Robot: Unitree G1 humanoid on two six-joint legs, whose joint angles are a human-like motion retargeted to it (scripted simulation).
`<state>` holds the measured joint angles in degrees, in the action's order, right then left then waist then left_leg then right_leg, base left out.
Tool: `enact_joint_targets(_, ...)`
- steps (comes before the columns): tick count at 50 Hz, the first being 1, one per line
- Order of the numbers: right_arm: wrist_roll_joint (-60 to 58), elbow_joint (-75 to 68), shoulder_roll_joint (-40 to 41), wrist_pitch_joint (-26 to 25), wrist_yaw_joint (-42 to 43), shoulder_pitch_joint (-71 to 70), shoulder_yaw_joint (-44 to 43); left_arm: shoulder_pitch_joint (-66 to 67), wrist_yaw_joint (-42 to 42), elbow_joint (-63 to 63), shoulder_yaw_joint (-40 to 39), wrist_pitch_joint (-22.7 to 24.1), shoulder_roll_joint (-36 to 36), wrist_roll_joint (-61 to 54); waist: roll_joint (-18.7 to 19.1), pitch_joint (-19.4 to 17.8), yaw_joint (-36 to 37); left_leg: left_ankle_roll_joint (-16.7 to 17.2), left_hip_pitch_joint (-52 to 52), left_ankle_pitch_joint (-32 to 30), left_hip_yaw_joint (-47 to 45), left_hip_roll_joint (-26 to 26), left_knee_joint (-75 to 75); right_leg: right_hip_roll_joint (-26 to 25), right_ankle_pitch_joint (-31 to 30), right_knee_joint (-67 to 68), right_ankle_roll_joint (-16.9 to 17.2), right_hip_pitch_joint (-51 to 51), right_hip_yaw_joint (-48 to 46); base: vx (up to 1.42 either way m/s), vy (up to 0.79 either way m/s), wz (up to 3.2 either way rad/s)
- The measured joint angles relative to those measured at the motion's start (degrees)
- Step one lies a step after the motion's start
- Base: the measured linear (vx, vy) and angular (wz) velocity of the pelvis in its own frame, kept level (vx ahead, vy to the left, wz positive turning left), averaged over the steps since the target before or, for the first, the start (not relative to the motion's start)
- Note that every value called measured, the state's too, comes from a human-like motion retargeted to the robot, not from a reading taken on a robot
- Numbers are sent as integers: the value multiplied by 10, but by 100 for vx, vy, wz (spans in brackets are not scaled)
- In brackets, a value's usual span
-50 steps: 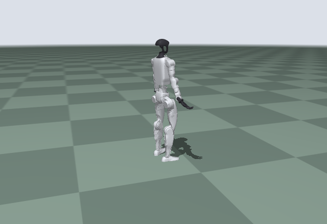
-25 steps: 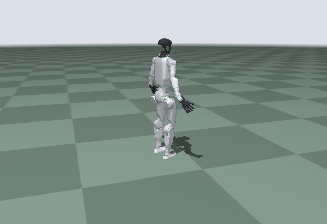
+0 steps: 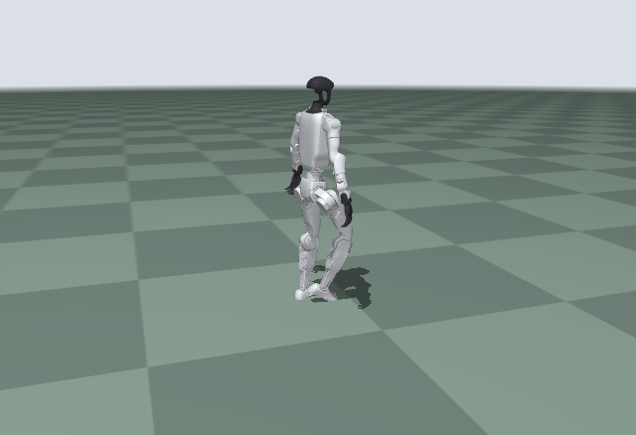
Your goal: Kungfu
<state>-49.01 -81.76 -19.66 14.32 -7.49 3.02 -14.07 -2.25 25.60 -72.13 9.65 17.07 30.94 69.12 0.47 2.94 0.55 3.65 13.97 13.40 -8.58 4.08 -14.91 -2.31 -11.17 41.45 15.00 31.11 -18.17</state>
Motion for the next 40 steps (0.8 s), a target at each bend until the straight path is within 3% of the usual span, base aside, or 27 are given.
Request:
enact_joint_targets(4,-34,4,2,-7,64,-6,0,15,11,-18,-40,-24,-15,24,42,14,-46,-21,27,-15,-1,12,8,57,85,248,0,148,-88,-7,22,11)
enact_joint_targets(7,-23,-1,14,17,78,4,-7,27,10,-18,-46,-20,-16,19,59,26,-58,-31,30,-25,9,19,30,86,136,382,0,220,-128,15,10,14)
enact_joint_targets(12,-5,-6,29,18,57,27,-17,40,8,-15,-35,-12,-8,-2,68,57,-67,-34,46,-17,20,24,30,92,209,494,0,299,-144,17,-1,9)
enact_joint_targets(15,1,-7,33,19,57,29,-21,39,4,-22,-45,-24,-16,0,64,51,-68,-35,41,-3,13,23,16,83,232,507,0,308,-134,3,2,-10)
enact_joint_targets(19,2,24,33,26,37,32,-27,42,-21,-52,-55,-42,-38,-45,53,48,-67,-33,22,9,-12,13,16,69,222,458,0,292,-111,7,-7,-37)
enact_joint_targets(23,23,124,33,28,8,51,-52,56,-66,-80,-83,-64,-74,-112,45,39,-71,-12,-8,-8,-42,0,35,33,151,309,0,226,-72,-1,-17,-43)
enact_joint_targets(25,46,179,42,34,25,62,-76,69,-107,-81,-144,-77,-103,-134,45,35,-68,18,-21,-33,-50,-4,34,-17,107,187,0,164,-16,6,-11,-26)
enact_joint_targets(28,119,264,50,58,72,90,-72,98,-131,-46,-317,-61,-143,-170,58,24,-67,86,-42,-122,-35,-13,17,-52,2,-63,0,3,110,8,19,6)
enact_joint_targets(30,179,312,55,84,95,94,-59,83,-84,-1,-378,-52,-135,-248,46,3,-86,113,-2,-214,-11,-69,-48,2,-78,-205,0,-87,172,-35,61,154)
enact_joint_targets(32,264,373,63,109,88,94,-40,31,-5,75,-406,-62,-80,-396,23,-29,-121,113,72,-295,-75,-128,-151,114,43,-223,-3,-119,193,-79,113,285)
enact_joint_targets(33,311,407,70,115,75,97,-30,-3,30,119,-415,-72,-42,-492,21,-40,-128,113,114,-302,-106,-134,-203,168,102,-208,-13,-119,155,-86,88,237)
enact_joint_targets(34,360,444,78,115,52,101,-16,-48,52,163,-416,-91,-5,-603,21,-45,-122,113,151,-283,-111,-124,-243,181,146,-195,-56,-113,125,-78,32,159)
enact_joint_targets(35,410,481,86,113,25,108,-1,-97,67,209,-413,-113,32,-721,21,-46,-108,113,185,-251,-103,-106,-277,174,184,-184,-116,-104,99,-43,-83,56)
enact_joint_targets(37,489,539,116,107,-59,131,-2,-238,63,284,-381,-112,59,-918,-1,-37,-38,112,187,-169,-99,19,-261,114,230,-171,-175,-95,116,-5,-169,-44)
enact_joint_targets(38,520,563,144,101,-106,146,-18,-319,56,318,-347,-102,53,-990,-7,-41,5,109,172,-157,-92,95,-238,65,241,-156,-189,-96,143,12,-131,-73)
enact_joint_targets(40,568,602,178,90,-161,169,-12,-456,60,369,-313,-94,13,-1090,-19,-25,22,45,176,-158,-75,158,-168,62,262,-126,-201,-83,130,13,-41,-35)
